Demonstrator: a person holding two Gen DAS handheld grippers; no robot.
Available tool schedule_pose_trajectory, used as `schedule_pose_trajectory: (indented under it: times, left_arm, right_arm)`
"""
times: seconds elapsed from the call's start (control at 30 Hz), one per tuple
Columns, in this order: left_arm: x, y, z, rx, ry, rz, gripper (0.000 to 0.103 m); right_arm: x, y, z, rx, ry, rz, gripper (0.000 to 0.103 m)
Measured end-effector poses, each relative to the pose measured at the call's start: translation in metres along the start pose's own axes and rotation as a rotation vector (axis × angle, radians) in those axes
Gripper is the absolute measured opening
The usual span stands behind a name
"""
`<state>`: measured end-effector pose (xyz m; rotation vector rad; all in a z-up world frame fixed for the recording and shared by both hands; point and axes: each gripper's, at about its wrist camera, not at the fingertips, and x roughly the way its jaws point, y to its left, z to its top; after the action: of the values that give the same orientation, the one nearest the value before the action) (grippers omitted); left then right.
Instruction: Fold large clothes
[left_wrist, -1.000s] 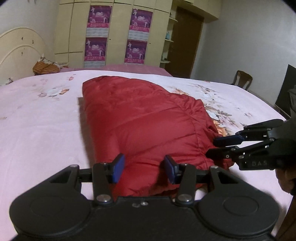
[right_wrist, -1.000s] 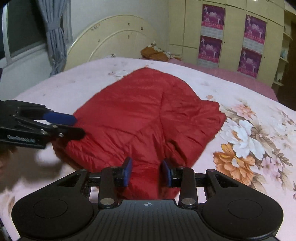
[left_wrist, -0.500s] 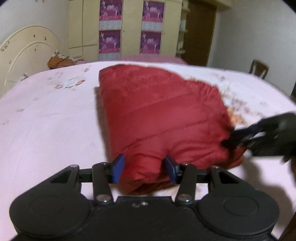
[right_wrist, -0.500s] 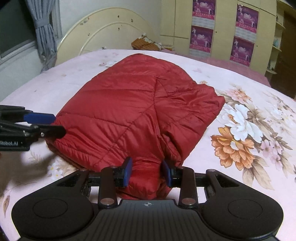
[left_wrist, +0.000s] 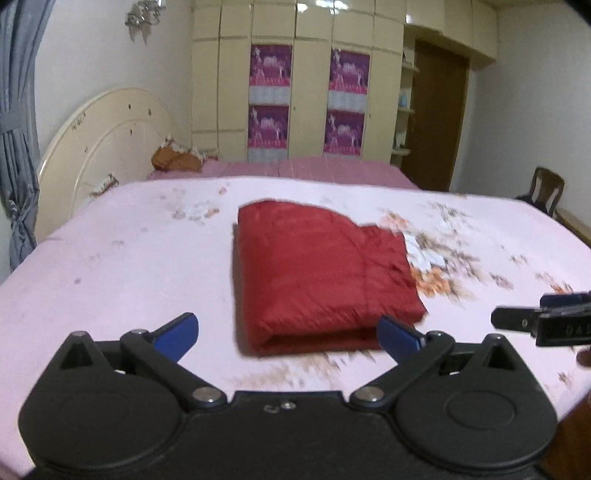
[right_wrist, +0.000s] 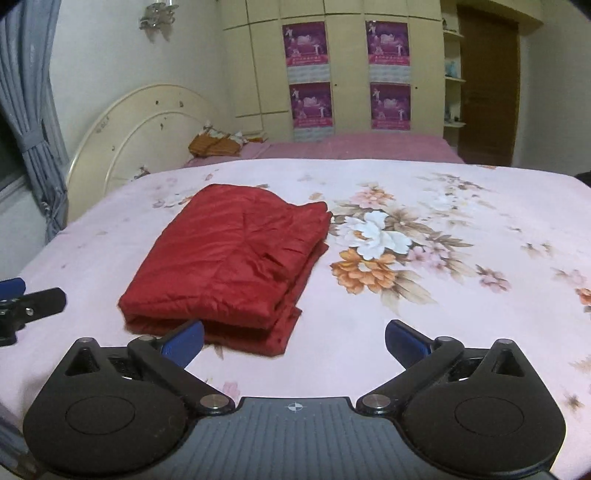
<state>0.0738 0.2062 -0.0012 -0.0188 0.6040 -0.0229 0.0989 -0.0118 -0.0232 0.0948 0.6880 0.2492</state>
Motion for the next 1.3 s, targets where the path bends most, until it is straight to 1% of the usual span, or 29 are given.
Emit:
schedule_pose_trajectory:
  times: [0.07,0.2,0.27,0.33,0.43,0.6,0.93,1.3]
  left_arm:
    - [-0.012,-0.002,-0.005,-0.013,-0.013,0.019,0.103]
    - [-0.037,-0.006,-0.014,-0.033,-0.014,0.007,0.103]
    - [-0.043,-0.012,-0.017,-0.030,-0.012,0.018,0.103]
    - [-0.047,-0.014,-0.020,-0.026,-0.010,0.022,0.103]
    - [-0.051,-0.017,-0.024,-0.029,-0.008,0.004,0.103]
    - [-0.060,-0.020,-0.026,-0.019,-0.033,0.001,0.103]
    - [-0.068,-0.019,-0.027,-0.024,-0.056,-0.011,0.103]
    - [-0.071,-0.018,-0.029,-0.027,-0.066,-0.013,0.103]
  right_arm:
    - [-0.013,0.005,-0.002,-0.009,-0.001,-0.015,0.103]
    - [-0.041,0.015,-0.015,-0.041,-0.018,-0.029,0.103]
    - [-0.053,0.017,-0.023,-0.038,-0.033,-0.039,0.103]
    - [-0.059,0.019,-0.028,-0.047,-0.032,-0.046,0.103]
    - [-0.065,0.020,-0.033,-0.042,-0.028,-0.056,0.103]
    - [-0.078,0.023,-0.033,-0.041,-0.052,-0.048,0.103]
    - [-0.089,0.028,-0.034,-0.054,-0.069,-0.051,0.103]
    - [-0.092,0.029,-0.035,-0.065,-0.068,-0.052,0.103]
